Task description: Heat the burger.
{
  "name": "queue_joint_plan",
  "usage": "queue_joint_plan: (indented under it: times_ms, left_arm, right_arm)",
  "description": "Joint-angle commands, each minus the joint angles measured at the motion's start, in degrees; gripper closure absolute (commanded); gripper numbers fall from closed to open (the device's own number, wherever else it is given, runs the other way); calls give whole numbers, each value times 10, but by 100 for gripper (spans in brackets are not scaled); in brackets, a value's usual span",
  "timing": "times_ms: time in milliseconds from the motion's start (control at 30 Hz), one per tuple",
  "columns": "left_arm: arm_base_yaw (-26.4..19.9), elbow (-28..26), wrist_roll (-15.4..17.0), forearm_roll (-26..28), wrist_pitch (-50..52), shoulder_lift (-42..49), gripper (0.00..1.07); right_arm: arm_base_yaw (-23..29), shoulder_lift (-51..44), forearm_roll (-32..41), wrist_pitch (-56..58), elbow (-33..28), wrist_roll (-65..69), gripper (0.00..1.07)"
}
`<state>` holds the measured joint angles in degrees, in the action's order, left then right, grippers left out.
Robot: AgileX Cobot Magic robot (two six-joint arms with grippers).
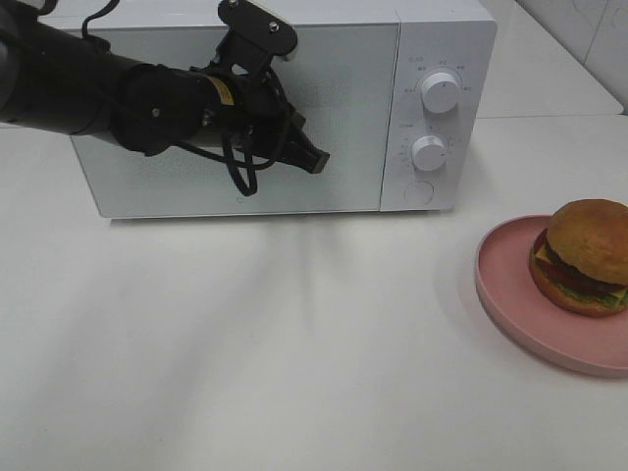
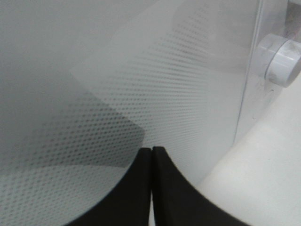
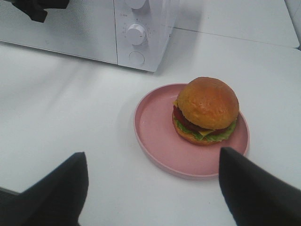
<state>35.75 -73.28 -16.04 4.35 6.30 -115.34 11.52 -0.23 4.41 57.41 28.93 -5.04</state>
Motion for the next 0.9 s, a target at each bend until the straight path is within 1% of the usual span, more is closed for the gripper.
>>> queue_joint_plan:
  times_ms: [33,67,167,233,333,400,433,467,500,533,567,600,633,700,733,800,833,867,900]
  left_arm:
    - [-15,-52,6,40,52,-9,106]
    - [-6,-56,5,40,30,-6,106]
    - [-6,-56,5,40,21,-3,106]
    - [11,-56,3,40,-63,15,106]
    - [15,-56,3,39,-82,21,106]
    - [20,-56,3,31,-181,60,106]
    - [20,-56,3,31,-181,60,106]
    - [20,-56,3,31,-200,70,106]
    - [19,-56,3,32,-242,93,106]
    - [19,-56,3,32,-242,93,106]
    - [17,-56,3,32,-266,107,106]
    - [16,-56,5,32,-313,136,106]
    - [16,-56,5,32,-313,136,106]
    - [15,-56,5,31,-372,179,106]
    - [15,-56,5,31,-372,179,106]
    - [15,-56,6,15,-418,214,106]
    - [15,-56,6,15,-418,214,106]
    - [15,-56,7,7,-432,221,106]
    - [5,-56,26,-7,-458,238,106]
  right_arm:
    - [-3,-17,1,-5,1,-2,37]
    - [-3,-17,0,-5,1,-2,37]
    - [-3,-17,0,-5,1,-2,37]
    - [-3,-17,0,-5,1,-2,37]
    - [-3,-17,0,-5,1,-2,37]
    - [-3,-17,0,-5,1,-2,37]
    - [-3,-17,0,-5,1,-2,37]
    - [-3,-17,0,-5,1,-2,37]
    - [-3,-17,0,-5,1,-2,37]
    - [-3,-17,0,-5,1,-2,37]
    - [-3,-17,0,-5,1,-2,37]
    - [-3,-17,0,-5,1,-2,37]
    - [-3,-17,0,-5,1,-2,37]
    - [-3,-17,0,-5,1,-2,37]
    - [-3,-17,0,-5,1,-2,37]
    - [-3,-17,0,-5,1,-2,37]
    - [-3,-17,0,-5,1,-2,37]
    - [-3,-17,0,-5,1,-2,37]
    - [-3,-17,0,-5,1,-2,37]
